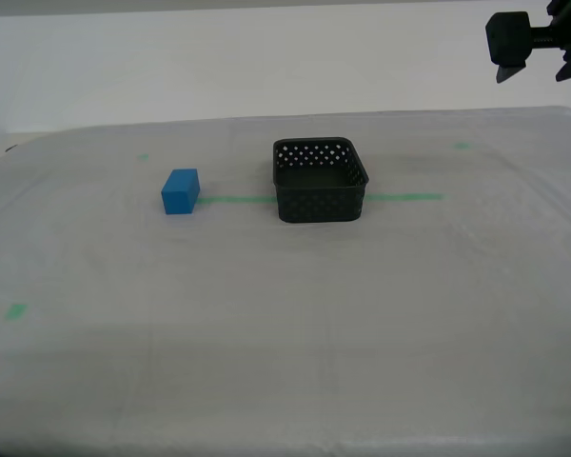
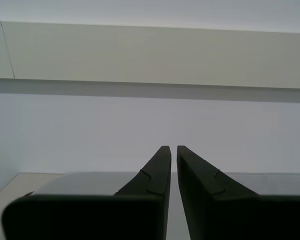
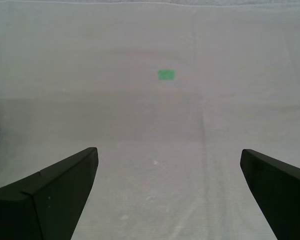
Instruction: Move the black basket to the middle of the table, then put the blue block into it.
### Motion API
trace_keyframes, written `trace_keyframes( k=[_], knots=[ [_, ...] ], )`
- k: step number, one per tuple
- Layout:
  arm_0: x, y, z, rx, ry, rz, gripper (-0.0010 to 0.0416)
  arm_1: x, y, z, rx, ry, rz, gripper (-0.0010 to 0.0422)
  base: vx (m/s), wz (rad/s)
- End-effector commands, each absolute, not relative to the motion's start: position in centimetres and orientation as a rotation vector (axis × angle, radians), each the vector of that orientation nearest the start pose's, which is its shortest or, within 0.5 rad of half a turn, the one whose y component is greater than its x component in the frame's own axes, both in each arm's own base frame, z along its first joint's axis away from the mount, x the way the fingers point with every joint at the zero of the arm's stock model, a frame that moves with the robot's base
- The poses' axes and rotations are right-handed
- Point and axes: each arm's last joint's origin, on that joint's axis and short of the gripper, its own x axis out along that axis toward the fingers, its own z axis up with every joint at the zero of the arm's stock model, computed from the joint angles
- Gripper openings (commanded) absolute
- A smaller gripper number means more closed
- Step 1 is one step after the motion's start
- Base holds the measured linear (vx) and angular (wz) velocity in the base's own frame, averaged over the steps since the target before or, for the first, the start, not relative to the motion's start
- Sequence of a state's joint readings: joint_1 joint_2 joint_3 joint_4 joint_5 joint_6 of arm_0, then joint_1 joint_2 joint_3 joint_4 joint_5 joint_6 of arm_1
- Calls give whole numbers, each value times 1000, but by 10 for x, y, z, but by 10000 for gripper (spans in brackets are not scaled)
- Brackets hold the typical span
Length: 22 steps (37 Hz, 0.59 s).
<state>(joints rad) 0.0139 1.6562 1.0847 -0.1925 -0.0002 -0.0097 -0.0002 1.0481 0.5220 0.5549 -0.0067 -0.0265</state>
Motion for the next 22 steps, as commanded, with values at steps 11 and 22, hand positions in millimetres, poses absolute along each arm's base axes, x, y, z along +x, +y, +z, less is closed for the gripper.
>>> trace_keyframes(
  k=[11,22],
  knots=[
    [351,5,218,-16,760,17,398,227,0,264,2,-30,7,188,0,0],
    [351,5,218,-16,760,17,399,227,0,264,11,-30,7,333,0,0]
  ],
)
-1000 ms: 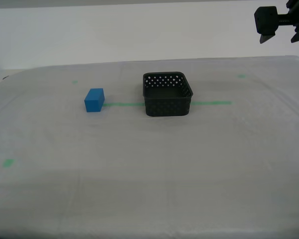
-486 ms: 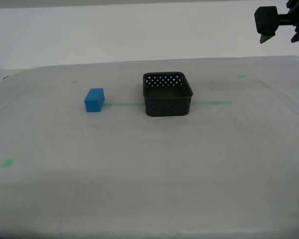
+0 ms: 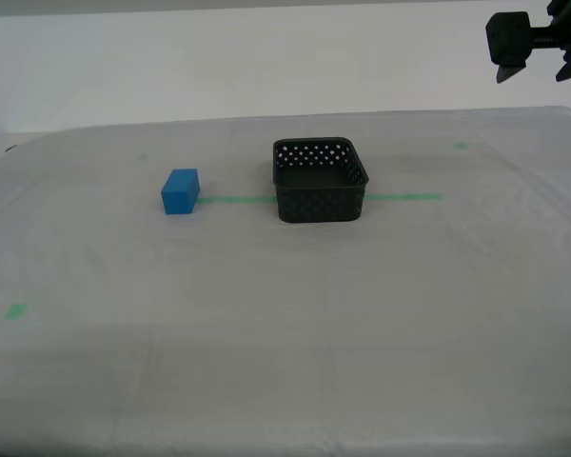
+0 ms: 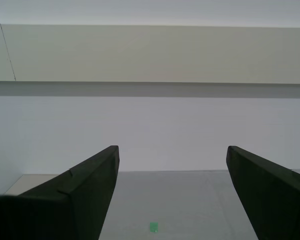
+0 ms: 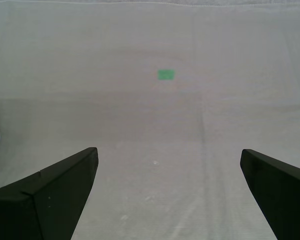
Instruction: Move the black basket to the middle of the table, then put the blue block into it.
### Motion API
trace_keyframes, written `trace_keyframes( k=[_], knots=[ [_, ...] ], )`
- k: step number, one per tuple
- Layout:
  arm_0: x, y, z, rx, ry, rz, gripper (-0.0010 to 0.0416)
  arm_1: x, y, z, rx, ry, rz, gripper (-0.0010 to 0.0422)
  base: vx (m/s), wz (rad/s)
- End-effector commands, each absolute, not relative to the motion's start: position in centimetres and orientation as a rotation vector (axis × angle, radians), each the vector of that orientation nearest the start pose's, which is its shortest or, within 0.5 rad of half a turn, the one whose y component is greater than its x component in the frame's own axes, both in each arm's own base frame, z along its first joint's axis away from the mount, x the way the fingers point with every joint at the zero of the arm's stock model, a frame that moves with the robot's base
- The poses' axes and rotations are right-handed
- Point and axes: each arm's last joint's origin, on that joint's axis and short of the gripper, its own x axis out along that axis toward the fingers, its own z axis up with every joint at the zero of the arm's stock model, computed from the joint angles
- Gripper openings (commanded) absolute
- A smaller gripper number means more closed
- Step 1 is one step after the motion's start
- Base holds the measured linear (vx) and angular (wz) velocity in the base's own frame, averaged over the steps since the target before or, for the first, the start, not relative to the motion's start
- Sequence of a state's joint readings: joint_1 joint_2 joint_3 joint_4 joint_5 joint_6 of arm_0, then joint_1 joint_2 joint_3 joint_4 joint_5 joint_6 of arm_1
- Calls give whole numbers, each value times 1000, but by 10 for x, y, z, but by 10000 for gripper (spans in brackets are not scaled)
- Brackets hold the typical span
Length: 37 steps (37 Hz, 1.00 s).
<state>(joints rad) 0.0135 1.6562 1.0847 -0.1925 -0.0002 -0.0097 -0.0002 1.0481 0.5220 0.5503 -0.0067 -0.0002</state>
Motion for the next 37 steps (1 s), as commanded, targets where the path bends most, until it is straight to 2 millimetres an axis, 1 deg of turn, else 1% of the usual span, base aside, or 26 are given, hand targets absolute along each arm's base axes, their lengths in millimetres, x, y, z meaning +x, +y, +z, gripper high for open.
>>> trace_keyframes(
  k=[1,7,8,12,15,18,21,24,33,37],
  knots=[
    [351,5,218,-16,760,17,398,227,0,264,13,-29,7,343,0,0],
    [351,5,218,-16,760,17,399,227,0,263,12,-13,7,404,0,0],
    [351,5,218,-16,760,17,399,227,0,262,12,-5,7,407,0,0],
    [351,5,218,-16,760,17,399,227,0,259,-12,25,6,387,0,0],
    [351,5,218,-16,760,17,399,227,0,257,-27,46,6,390,0,0],
    [351,5,218,-16,760,17,398,227,0,255,-30,68,-2,405,0,0],
    [351,5,218,-16,760,17,399,227,-1,253,-30,89,-15,395,0,0],
    [351,5,218,-16,760,17,399,227,-1,252,-31,112,-21,400,0,0],
    [351,5,218,-16,760,17,399,228,-2,256,-66,249,-29,400,0,0],
    [351,5,218,-16,760,17,399,229,-2,261,-64,321,-29,400,0,0]
  ],
)
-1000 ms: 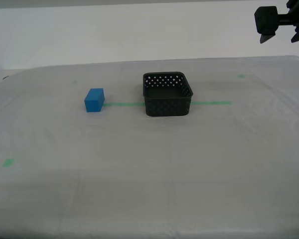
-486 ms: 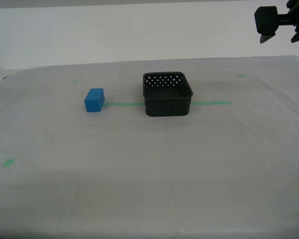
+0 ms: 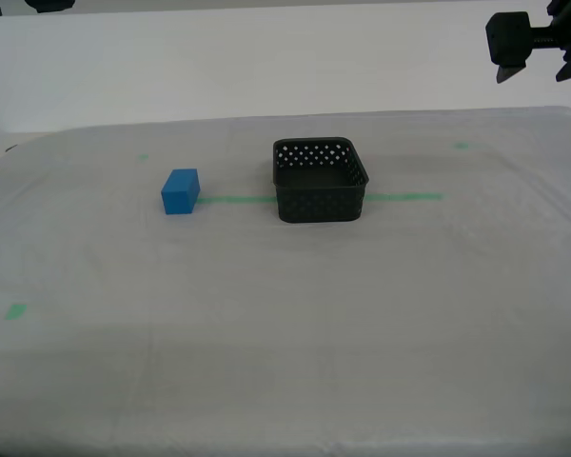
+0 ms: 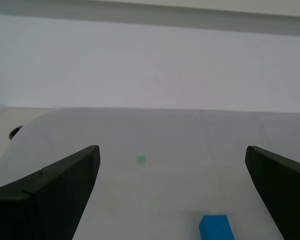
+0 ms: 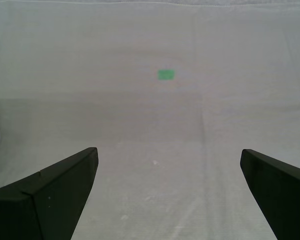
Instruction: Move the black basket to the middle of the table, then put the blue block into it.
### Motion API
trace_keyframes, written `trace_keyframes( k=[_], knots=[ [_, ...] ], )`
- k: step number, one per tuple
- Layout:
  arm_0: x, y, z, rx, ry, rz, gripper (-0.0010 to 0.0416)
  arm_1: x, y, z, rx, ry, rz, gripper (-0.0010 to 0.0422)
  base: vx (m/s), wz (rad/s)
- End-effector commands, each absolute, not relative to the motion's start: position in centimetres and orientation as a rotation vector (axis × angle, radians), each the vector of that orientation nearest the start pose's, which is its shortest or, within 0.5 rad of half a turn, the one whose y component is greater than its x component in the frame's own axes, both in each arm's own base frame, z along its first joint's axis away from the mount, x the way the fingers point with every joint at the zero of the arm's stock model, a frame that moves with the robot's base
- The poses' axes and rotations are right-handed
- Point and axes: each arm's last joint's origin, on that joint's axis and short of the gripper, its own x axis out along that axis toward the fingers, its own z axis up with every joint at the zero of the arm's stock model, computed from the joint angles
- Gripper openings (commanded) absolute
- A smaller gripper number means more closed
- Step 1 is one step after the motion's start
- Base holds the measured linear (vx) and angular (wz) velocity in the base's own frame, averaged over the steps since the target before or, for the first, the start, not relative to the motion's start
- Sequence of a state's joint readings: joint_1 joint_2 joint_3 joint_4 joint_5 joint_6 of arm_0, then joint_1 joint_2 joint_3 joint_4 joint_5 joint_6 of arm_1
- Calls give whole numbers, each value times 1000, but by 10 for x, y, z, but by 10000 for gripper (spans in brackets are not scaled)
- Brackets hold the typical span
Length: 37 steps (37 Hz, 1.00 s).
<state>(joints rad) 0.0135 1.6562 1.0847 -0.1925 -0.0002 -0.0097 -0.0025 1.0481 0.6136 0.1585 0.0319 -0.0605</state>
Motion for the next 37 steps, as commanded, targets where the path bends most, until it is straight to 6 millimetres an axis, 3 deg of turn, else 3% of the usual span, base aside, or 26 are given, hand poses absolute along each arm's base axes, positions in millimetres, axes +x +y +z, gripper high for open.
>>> trace_keyframes(
  k=[1,25,37],
  knots=[
    [351,5,218,-16,760,17,398,229,-2,262,-64,337,-30,401,0,0],
    [351,5,218,-16,760,17,399,217,-3,315,-116,632,-3,401,0,0],
    [351,5,218,-16,760,17,399,224,-6,331,-150,922,38,401,0,0]
  ],
)
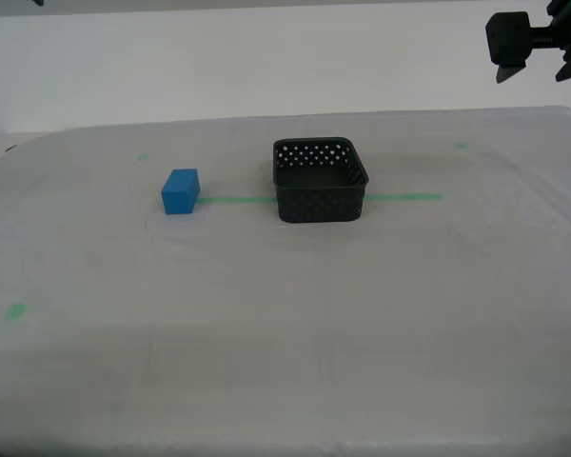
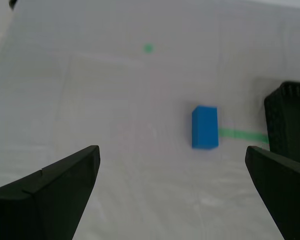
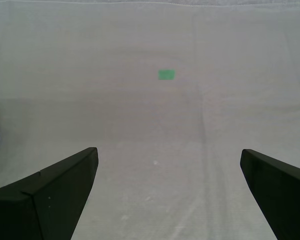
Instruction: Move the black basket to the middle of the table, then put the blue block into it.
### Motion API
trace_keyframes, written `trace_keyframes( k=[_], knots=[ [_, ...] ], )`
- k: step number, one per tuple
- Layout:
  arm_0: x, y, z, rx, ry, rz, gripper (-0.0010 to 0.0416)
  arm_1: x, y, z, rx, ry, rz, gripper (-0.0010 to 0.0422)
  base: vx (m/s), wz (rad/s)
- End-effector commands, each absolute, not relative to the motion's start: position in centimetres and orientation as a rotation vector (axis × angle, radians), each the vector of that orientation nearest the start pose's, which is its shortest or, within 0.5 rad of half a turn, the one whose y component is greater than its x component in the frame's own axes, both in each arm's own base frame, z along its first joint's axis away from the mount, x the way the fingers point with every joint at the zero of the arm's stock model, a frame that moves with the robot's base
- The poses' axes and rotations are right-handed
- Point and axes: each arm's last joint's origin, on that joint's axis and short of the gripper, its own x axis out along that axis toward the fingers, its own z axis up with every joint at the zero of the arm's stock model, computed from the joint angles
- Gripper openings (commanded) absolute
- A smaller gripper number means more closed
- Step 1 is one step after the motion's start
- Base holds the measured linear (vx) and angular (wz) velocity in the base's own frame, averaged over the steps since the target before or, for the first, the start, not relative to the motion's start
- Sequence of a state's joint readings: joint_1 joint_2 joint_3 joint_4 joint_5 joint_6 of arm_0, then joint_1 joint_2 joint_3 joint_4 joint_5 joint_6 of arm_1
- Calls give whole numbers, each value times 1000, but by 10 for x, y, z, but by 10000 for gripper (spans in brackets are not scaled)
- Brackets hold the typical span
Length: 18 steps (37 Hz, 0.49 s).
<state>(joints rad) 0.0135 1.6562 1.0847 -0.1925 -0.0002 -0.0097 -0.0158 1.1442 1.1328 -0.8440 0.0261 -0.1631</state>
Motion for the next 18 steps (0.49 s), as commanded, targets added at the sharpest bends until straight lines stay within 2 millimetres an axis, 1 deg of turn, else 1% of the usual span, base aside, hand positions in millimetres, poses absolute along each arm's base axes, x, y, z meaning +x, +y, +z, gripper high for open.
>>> trace_keyframes(
  k=[1,5,12,18],
  knots=[
    [351,5,218,-16,760,17,399,226,-7,331,-146,943,38,401,0,0],
    [351,5,218,-15,760,17,399,236,-11,332,-133,1004,32,401,0,0],
    [351,5,218,-16,760,17,398,256,-24,333,-121,1035,0,401,0,0],
    [351,5,218,-16,760,17,399,275,-38,327,-114,1070,-23,401,0,0]
  ],
)
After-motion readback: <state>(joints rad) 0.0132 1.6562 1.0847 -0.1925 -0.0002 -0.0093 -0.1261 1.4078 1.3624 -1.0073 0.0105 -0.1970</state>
